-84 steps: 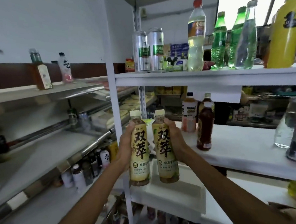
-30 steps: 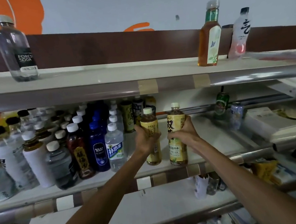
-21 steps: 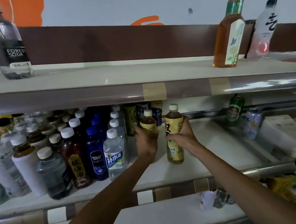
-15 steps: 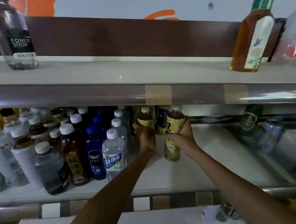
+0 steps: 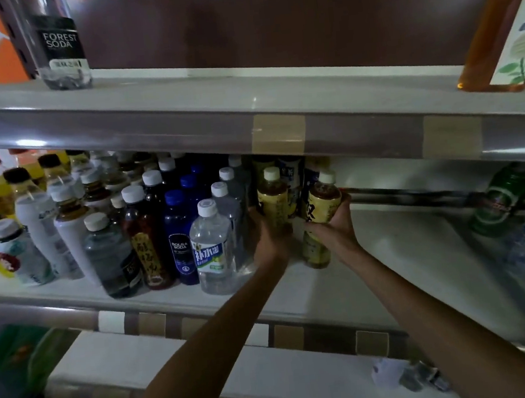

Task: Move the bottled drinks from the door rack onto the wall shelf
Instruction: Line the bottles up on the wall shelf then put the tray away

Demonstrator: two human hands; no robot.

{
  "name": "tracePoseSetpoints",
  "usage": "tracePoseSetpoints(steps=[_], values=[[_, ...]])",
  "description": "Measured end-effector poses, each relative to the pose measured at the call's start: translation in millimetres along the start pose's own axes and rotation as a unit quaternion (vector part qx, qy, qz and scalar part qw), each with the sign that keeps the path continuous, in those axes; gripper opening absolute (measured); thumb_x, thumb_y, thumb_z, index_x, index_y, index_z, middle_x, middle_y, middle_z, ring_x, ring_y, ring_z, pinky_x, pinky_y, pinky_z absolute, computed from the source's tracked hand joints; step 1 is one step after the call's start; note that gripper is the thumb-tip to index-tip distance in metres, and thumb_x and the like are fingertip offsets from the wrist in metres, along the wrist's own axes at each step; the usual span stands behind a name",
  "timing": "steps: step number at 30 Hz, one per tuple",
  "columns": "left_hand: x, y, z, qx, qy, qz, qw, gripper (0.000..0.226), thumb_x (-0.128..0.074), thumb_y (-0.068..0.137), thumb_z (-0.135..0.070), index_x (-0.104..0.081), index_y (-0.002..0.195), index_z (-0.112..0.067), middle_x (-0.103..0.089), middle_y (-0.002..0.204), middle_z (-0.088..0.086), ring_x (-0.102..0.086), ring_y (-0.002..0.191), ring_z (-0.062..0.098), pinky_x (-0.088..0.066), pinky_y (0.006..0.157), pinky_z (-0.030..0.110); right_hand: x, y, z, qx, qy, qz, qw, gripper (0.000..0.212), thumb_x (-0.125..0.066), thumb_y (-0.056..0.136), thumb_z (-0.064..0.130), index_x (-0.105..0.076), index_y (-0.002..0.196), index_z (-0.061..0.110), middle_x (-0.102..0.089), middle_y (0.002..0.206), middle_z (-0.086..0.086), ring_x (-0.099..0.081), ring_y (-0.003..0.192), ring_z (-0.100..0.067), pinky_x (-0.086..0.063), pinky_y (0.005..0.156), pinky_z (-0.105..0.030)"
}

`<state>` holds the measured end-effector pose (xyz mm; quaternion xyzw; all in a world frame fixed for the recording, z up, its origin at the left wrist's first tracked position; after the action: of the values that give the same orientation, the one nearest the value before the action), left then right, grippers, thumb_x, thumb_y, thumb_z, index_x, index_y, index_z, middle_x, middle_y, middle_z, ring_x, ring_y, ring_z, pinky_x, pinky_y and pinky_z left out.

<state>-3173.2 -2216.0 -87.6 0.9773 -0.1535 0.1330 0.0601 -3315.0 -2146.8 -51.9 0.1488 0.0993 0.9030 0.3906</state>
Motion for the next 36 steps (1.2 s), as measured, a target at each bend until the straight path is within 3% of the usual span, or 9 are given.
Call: tracePoseSetpoints(steps=[2, 4, 9, 14, 17, 23, 27, 30, 36], values=[[-5.9, -0.9, 18.7, 0.012, 0.12, -0.019, 0.993, 0.033, -0.054, 0.097, -0.027, -0.053, 0.124, -0.008, -0.064, 0.111, 0.013, -0.064, 0.103, 0.031, -0.048, 0.08, 0.033, 1.7, -1.8, -4.5, 0.003, 0.001, 0.011, 1.0, 0.077, -0.079, 0.068, -0.003, -0.032, 0.125, 0.02, -0.053, 0.102, 0.013, -0.055, 0.102, -0.015, -0.047, 0.087, -0.033], [-8.4, -6.1, 37.0, 0.043, 0.167, -0.05, 0.984, 0.027, -0.054, 0.097, -0.032, -0.061, 0.109, -0.009, -0.066, 0.102, 0.01, -0.065, 0.097, 0.028, -0.052, 0.08, 0.034, 1.6, -4.1, -8.5, 0.014, 0.001, 0.016, 1.0, 0.08, -0.079, 0.068, -0.002, -0.031, 0.128, 0.02, -0.055, 0.108, 0.008, -0.055, 0.107, -0.016, -0.047, 0.092, -0.036], [-14.3, -2.8, 39.8, 0.02, 0.179, -0.067, 0.981, 0.028, -0.05, 0.098, -0.033, -0.055, 0.117, -0.013, -0.063, 0.11, 0.011, -0.061, 0.103, 0.029, -0.051, 0.086, 0.039, 1.9, -7.7, -10.4, 0.016, 0.007, 0.031, 0.999, 0.08, -0.079, 0.072, -0.001, -0.03, 0.13, 0.022, -0.053, 0.11, 0.008, -0.053, 0.109, -0.015, -0.045, 0.095, -0.035], [-15.6, 25.5, 36.7, 0.044, 0.248, -0.065, 0.966, 0.034, -0.045, 0.101, -0.029, -0.049, 0.129, -0.01, -0.053, 0.129, 0.013, -0.053, 0.12, 0.028, -0.044, 0.097, 0.034, 2.5, -8.5, -13.5, 0.011, -0.002, 0.04, 0.999, 0.075, -0.079, 0.073, 0.001, -0.032, 0.129, 0.02, -0.053, 0.105, 0.015, -0.055, 0.104, -0.012, -0.047, 0.093, -0.034], [-21.0, 46.3, 34.6, 0.077, 0.202, -0.067, 0.974, 0.034, -0.045, 0.101, -0.023, -0.051, 0.13, -0.005, -0.054, 0.13, 0.015, -0.052, 0.121, 0.032, -0.044, 0.099, 0.038, 2.1, -8.1, -12.4, 0.004, -0.008, 0.044, 0.999, 0.075, -0.079, 0.075, 0.002, -0.03, 0.127, 0.023, -0.052, 0.104, 0.016, -0.054, 0.106, -0.012, -0.044, 0.092, -0.031], [-25.4, 81.1, 39.1, 0.05, 0.106, -0.067, 0.991, 0.055, -0.04, 0.102, -0.04, -0.032, 0.147, -0.009, -0.04, 0.145, 0.016, -0.037, 0.136, 0.029, -0.03, 0.113, 0.04, 2.9, -10.8, -21.8, -0.038, -0.038, 0.053, 0.997, 0.069, -0.08, 0.078, 0.019, -0.031, 0.125, 0.025, -0.054, 0.117, 0.005, -0.054, 0.108, -0.014, -0.045, 0.091, -0.03], [-27.6, 81.5, 31.9, 0.029, 0.173, -0.043, 0.983, 0.053, -0.046, 0.099, -0.025, -0.032, 0.146, -0.005, -0.04, 0.144, 0.02, -0.037, 0.135, 0.033, -0.033, 0.11, 0.04, 4.6, -23.3, -47.2, -0.074, -0.106, 0.098, 0.987, 0.08, -0.083, 0.073, 0.026, -0.029, 0.131, 0.023, -0.055, 0.122, 0.001, -0.056, 0.113, -0.019, -0.05, 0.091, -0.033], [-23.2, 82.7, 39.8, 0.023, 0.193, -0.04, 0.98, 0.056, -0.05, 0.096, -0.025, -0.032, 0.146, -0.008, -0.041, 0.142, 0.019, -0.04, 0.131, 0.033, -0.037, 0.107, 0.042, 8.8, -32.0, -61.6, -0.091, -0.168, 0.118, 0.975, 0.074, -0.085, 0.069, 0.038, -0.035, 0.122, 0.024, -0.059, 0.122, -0.002, -0.06, 0.109, -0.022, -0.053, 0.091, -0.041], [-8.4, 60.6, 41.0, 0.059, 0.151, 0.023, 0.987, 0.057, -0.044, 0.102, -0.029, -0.022, 0.15, -0.009, -0.039, 0.145, 0.018, -0.04, 0.132, 0.033, -0.038, 0.107, 0.04, 4.3, -31.8, -47.8, -0.093, -0.178, 0.113, 0.973, 0.073, -0.083, 0.075, 0.03, -0.038, 0.13, 0.013, -0.057, 0.129, -0.006, -0.056, 0.118, -0.023, -0.049, 0.088, -0.029]])
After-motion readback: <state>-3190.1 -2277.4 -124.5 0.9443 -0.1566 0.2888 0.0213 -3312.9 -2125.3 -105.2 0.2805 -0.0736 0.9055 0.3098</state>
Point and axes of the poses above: each hand's wrist, its own y-axis towards the middle knuckle, its own x-axis out of the back of the hand, z = x × y, the point moved 6 cm from there along y, towards the middle knuckle
